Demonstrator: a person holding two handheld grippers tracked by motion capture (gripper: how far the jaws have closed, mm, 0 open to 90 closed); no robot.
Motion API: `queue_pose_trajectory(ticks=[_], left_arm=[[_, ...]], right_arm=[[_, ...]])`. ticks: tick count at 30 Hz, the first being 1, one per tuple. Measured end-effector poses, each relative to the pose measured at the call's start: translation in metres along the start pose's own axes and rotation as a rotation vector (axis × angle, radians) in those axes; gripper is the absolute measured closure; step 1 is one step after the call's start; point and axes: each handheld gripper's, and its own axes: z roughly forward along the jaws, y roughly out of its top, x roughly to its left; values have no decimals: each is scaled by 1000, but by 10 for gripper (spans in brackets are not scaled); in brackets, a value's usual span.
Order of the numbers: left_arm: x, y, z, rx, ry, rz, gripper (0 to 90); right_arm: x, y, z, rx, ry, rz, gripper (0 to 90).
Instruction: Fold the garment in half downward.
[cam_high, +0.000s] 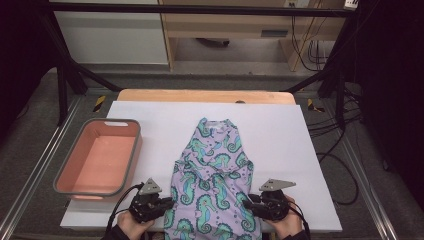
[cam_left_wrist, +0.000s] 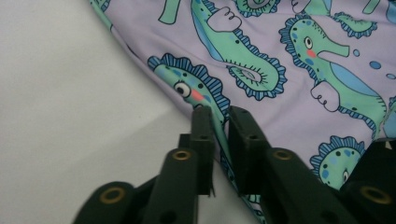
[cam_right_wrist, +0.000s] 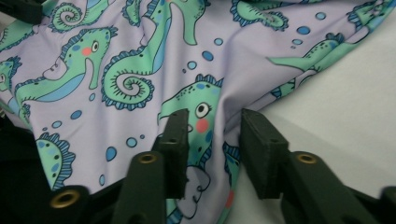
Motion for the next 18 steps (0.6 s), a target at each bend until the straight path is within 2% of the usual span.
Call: queue_pose_trajectory(ticks=[3, 5, 8, 10, 13, 18], left_arm=[[0, 0, -1, 11, -5, -3, 879], [0, -1, -3, 14, -3, 4, 884], [0, -5, -6, 10, 2, 2, 886], [-1, -7, -8, 5, 4, -1, 887], [-4, -11, -10, 4, -13, -14, 888], [-17, -21, -17, -3, -34, -3, 887]], right_arm=[[-2, 0, -2, 19, 1, 1, 810], [-5, 0, -3, 33, 6, 23, 872], [-7, 0, -7, 30, -20, 6, 882], [-9, 0, -11, 15, -32, 12, 883], [-11, -2, -17, 10, -48, 16, 884], [-9, -12, -26, 31, -32, 18, 883]])
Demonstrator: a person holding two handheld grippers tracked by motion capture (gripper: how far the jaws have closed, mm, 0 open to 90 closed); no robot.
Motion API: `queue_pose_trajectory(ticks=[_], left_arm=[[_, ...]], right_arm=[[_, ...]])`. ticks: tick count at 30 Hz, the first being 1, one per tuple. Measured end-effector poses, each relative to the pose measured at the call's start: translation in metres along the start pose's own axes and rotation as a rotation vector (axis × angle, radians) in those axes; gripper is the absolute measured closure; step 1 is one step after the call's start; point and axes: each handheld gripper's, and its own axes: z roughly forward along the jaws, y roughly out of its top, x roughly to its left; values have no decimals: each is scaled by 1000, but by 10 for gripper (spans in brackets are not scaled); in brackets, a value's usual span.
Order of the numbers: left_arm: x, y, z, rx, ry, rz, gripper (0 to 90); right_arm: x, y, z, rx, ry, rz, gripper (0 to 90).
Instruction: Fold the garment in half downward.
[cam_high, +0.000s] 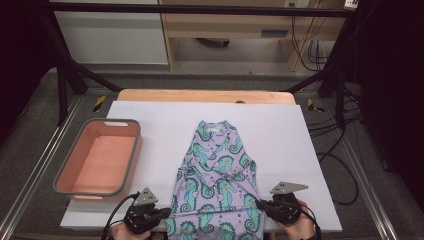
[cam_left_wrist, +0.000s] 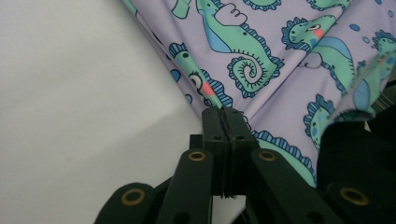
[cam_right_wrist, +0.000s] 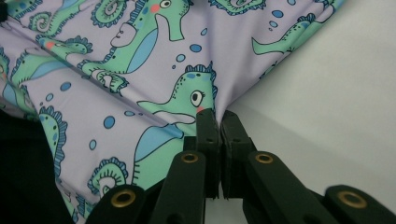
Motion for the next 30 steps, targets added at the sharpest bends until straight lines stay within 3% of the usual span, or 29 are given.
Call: queue_pose_trajectory(ticks=[3, 5, 10, 13, 20, 25, 30], left_arm=[[-1, 1, -1, -10, 6, 21, 880], [2, 5, 0, -15, 25, 33, 842], [17, 23, 1, -83, 42, 41, 509], [24, 35, 3, -141, 38, 59, 370], [34, 63, 11, -160, 34, 65, 125], [40, 77, 20, -164, 13, 62, 83], [49, 91, 32, -142, 27, 51, 77]], right_arm=[[2, -4, -1, 9, 14, -7, 868], [1, -2, 1, -8, 18, -16, 757], [-4, 5, 6, -97, 24, -44, 460], [-10, 13, 10, -142, 17, -50, 276], [-24, 33, 18, -169, 21, -62, 125], [-33, 45, 21, -181, 3, -59, 78], [-42, 50, 23, -199, -14, -43, 61]])
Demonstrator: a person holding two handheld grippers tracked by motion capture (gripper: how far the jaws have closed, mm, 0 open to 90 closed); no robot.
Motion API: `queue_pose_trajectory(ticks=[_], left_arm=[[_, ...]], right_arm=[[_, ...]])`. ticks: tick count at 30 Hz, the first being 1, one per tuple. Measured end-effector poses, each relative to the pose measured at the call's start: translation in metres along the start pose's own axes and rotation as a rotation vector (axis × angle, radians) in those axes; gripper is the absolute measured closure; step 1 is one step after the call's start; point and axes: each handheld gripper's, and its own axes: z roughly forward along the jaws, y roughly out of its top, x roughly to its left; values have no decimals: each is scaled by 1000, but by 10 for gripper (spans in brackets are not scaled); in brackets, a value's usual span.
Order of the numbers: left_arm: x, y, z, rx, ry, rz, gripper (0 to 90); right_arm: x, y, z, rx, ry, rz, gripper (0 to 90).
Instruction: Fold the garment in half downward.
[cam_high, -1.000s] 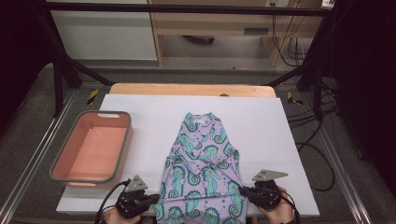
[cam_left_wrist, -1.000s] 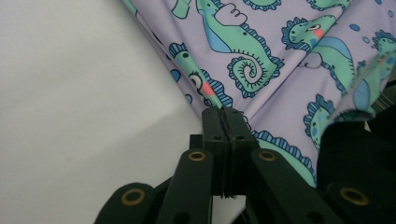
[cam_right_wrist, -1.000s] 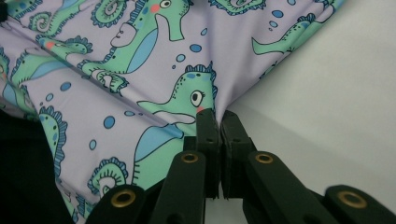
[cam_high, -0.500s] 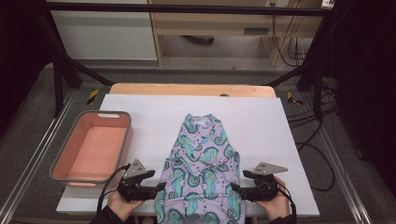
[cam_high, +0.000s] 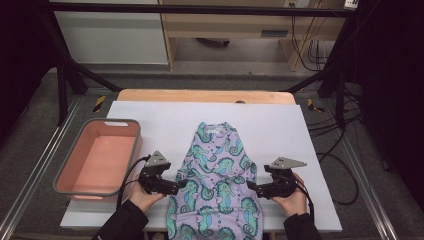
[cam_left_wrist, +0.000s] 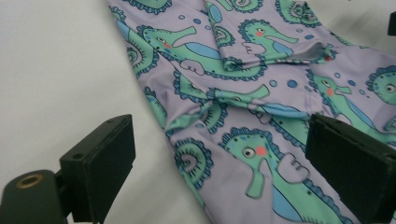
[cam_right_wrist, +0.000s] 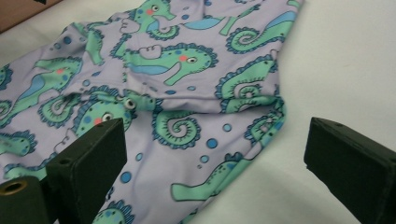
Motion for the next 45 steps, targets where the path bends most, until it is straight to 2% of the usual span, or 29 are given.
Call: queue_pose_trajectory(ticks=[8, 15, 22, 25, 30, 34, 35, 36, 39, 45], left_arm=[[14, 19, 20, 4, 2, -18, 78], [21, 32, 34, -11, 19, -3, 79], [35, 44, 47, -9, 51, -41, 104], [40, 48, 52, 3, 80, -37, 114], [50, 54, 63, 12, 113, -46, 187], [53, 56, 71, 14, 145, -36, 285], [54, 56, 73, 12, 147, -44, 310], [56, 56, 74, 9, 140, -55, 366], [60, 56, 80, 26, 113, -96, 418], [60, 59, 89, 43, 95, -112, 487]], right_arm=[[-4, -2, 0, 5, -25, 20, 49], [-5, -3, -1, -5, -21, 13, 48], [-4, -4, 0, 3, -22, 16, 47], [-4, -4, 0, 6, -23, 14, 47], [-4, -4, 1, 11, -22, 6, 44], [-5, -4, 2, 16, -22, 5, 43], [-4, -4, 1, 16, -22, 6, 43], [-5, -4, 1, 17, -22, 6, 43], [-5, -4, 2, 15, -23, 8, 42], [-5, -5, 2, 15, -24, 7, 42]])
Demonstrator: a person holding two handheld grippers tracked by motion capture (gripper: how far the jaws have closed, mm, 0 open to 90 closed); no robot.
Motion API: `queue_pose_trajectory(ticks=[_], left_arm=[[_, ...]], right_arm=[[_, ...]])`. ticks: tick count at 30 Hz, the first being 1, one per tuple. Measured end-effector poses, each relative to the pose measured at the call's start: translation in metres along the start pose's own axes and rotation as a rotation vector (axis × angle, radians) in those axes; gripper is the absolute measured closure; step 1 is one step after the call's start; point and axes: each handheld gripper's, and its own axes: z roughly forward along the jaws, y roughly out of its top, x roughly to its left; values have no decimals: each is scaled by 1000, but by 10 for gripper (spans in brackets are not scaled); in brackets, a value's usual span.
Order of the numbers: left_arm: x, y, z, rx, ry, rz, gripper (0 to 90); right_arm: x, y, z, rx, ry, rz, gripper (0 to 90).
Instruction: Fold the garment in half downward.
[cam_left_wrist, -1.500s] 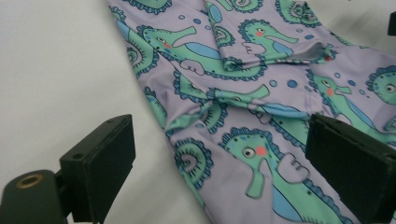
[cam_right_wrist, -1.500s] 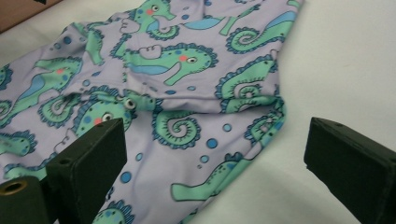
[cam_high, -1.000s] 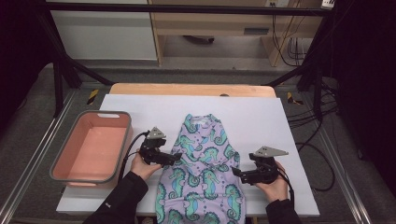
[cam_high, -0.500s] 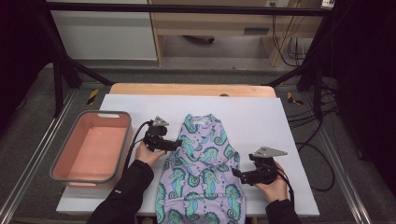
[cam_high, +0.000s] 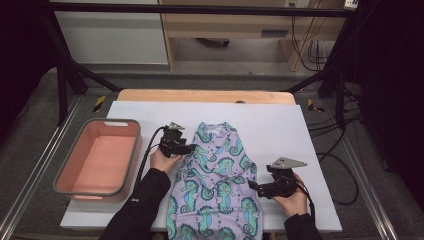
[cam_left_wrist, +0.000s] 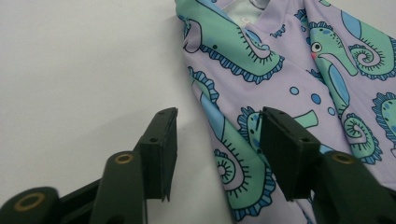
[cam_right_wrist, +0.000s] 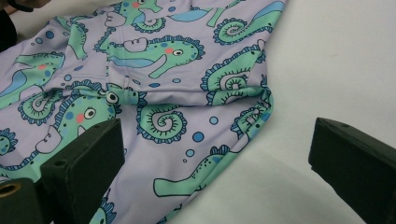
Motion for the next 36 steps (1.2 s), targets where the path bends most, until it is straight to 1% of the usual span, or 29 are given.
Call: queue_pose_trajectory(ticks=[1, 3, 5, 6, 8, 9, 10, 12, 14, 16, 19, 20, 22, 23, 24, 26, 27, 28, 29, 32, 33, 36], left_arm=[[0, 0, 1, 2, -8, -2, 515], [-3, 0, 4, 10, -14, 0, 536], [-5, -1, 7, 27, -1, 16, 555], [-6, -1, 8, 33, 1, 16, 568], [-7, -1, 10, 42, -3, 17, 624], [-8, -1, 10, 41, 10, 25, 646], [-9, -1, 10, 42, 14, 28, 672], [-9, -1, 10, 48, 4, 20, 733], [-9, -1, 10, 54, 3, 17, 791], [-9, -2, 10, 56, 3, 19, 827], [-10, -2, 10, 53, 10, 24, 843], [-10, -2, 10, 53, 11, 27, 845], [-10, -2, 10, 53, 8, 36, 848], [-9, -2, 10, 54, 5, 33, 850], [-9, -2, 10, 54, 3, 25, 850], [-8, -3, 10, 54, 2, 26, 853], [-9, -3, 11, 50, 9, 43, 854], [-10, -4, 11, 48, 14, 51, 855], [-11, -4, 11, 44, 18, 55, 855], [-9, -4, 11, 43, 7, 50, 856], [-8, -4, 11, 43, 0, 40, 856], [-7, -4, 11, 41, -5, 34, 857]], right_arm=[[0, 0, 0, 0, 0, 0, 41], [0, 0, 0, -1, 1, 2, 41], [0, 0, 0, -1, 0, 0, 40], [0, 0, 0, -2, 0, -1, 40], [0, 0, 0, -3, 0, 0, 39], [0, 0, 0, -3, 1, 1, 39], [0, 0, 0, -3, 2, 3, 39], [0, 0, 0, -3, 2, 4, 39], [0, 0, 0, -3, 6, 0, 38], [0, 0, -1, -7, 11, -7, 35], [1, 0, -1, -12, 23, -11, 33], [2, 0, -1, -12, 17, -19, 34], [3, 1, -1, -10, 7, -18, 36], [3, 1, -1, -10, 3, -16, 39], [3, 2, -2, -11, 0, -17, 62], [3, 3, -2, -30, -21, -28, 82], [3, 4, -3, -32, -29, -29, 97], [2, 5, -2, -38, -37, -27, 120], [1, 6, -2, -38, -44, -30, 121], [-3, 13, 4, -24, -58, -26, 144], [-4, 15, 5, -25, -62, -25, 153], [-10, 24, 14, -30, -67, -25, 176]])
